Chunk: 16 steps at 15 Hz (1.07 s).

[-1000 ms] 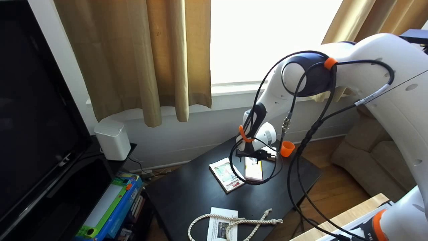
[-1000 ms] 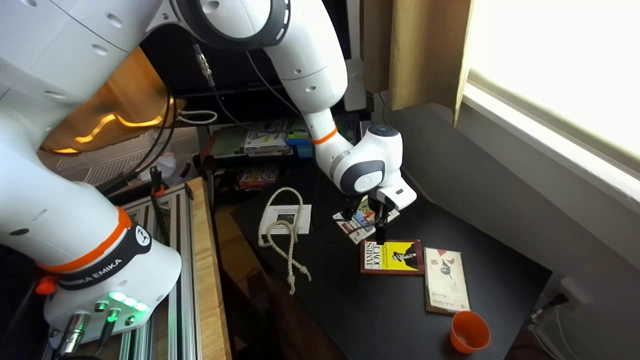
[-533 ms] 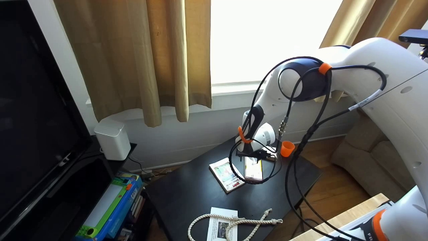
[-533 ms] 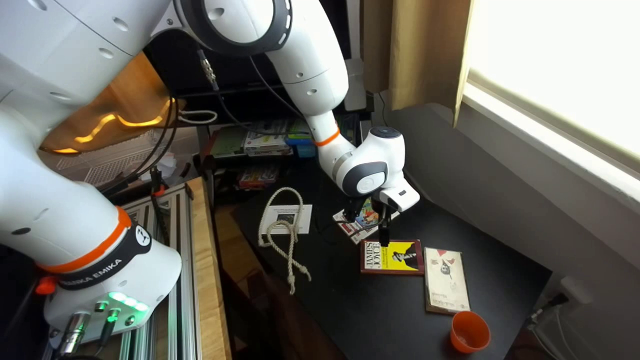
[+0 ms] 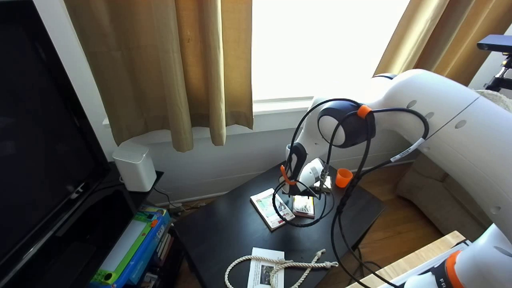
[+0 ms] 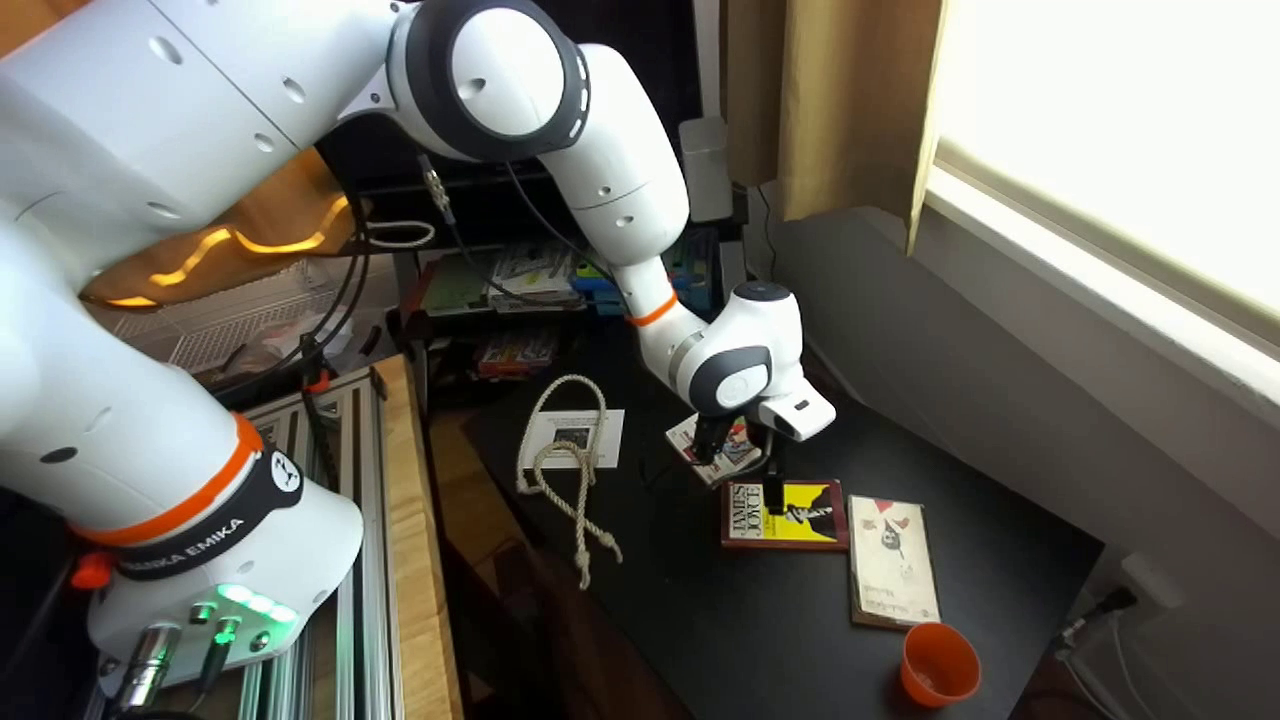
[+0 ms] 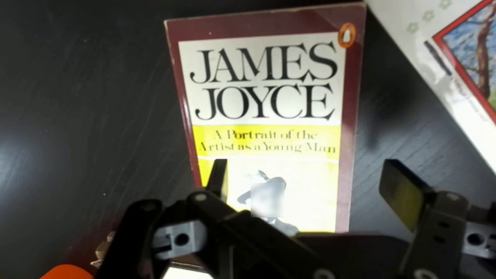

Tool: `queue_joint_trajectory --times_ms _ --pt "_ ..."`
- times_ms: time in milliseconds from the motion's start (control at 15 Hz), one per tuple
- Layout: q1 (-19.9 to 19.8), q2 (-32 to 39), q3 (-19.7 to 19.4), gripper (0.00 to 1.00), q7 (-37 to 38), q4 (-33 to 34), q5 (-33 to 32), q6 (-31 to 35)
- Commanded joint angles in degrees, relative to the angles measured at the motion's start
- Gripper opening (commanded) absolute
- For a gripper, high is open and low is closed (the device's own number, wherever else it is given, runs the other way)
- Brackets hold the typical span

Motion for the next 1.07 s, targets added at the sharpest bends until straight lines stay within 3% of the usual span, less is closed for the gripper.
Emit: queue_joint_trajectory --times_ms 0,333,400,533,733,1000 --pt "1.11 5.76 -0.76 1.00 1.18 5.47 2.07 0.85" --pt "0.59 9.98 -0.54 1.00 1.78 10.42 2.44 -0.24" --pt "0.70 10.57 -0.66 0.75 2.09 10.93 2.59 0.30" --pt "0.74 11.47 -0.71 0.69 2.16 11.95 2.56 0.44" --pt "0.77 12.86 -0.86 0.42 2.93 13.72 2.72 0.41" --pt "0.80 12.93 -1.02 0.16 4.09 14.26 3.05 0.55"
